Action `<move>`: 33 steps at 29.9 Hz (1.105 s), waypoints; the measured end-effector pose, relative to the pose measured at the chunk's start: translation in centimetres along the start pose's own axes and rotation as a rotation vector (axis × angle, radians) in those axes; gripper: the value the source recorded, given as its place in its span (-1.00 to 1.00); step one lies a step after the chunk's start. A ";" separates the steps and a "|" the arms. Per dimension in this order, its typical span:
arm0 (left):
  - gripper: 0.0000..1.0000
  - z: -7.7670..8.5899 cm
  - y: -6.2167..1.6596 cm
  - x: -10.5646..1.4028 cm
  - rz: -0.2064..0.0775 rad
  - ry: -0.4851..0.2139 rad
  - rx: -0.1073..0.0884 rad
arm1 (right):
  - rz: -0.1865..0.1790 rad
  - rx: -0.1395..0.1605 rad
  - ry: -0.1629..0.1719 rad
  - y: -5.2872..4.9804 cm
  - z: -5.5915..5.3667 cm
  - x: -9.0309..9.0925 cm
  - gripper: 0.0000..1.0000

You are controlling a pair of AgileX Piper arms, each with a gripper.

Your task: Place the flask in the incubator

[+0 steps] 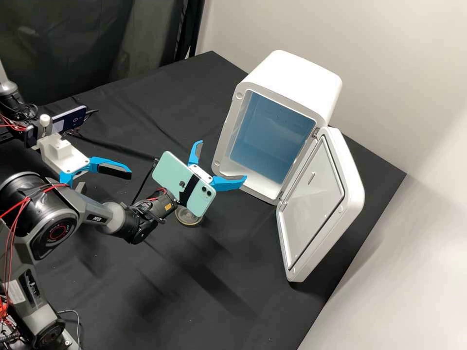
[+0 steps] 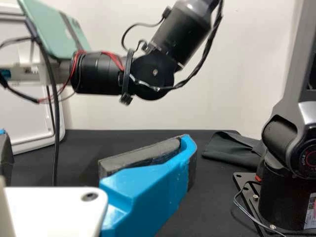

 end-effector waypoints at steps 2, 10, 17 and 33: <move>1.00 -0.5 -0.27 0.1 -0.013 0.000 -0.008 | 0.000 0.000 0.000 0.0 0.0 0.0 1.00; 1.00 -3.7 -0.98 0.2 -0.034 0.081 -0.019 | 0.000 0.000 0.000 0.0 0.0 0.0 1.00; 1.00 -6.0 -1.34 0.0 -0.040 0.150 -0.030 | 0.000 0.000 0.000 0.0 0.0 0.0 1.00; 1.00 -10.7 -2.61 -0.3 -0.083 0.271 -0.050 | 0.000 0.000 0.000 0.0 0.0 0.0 1.00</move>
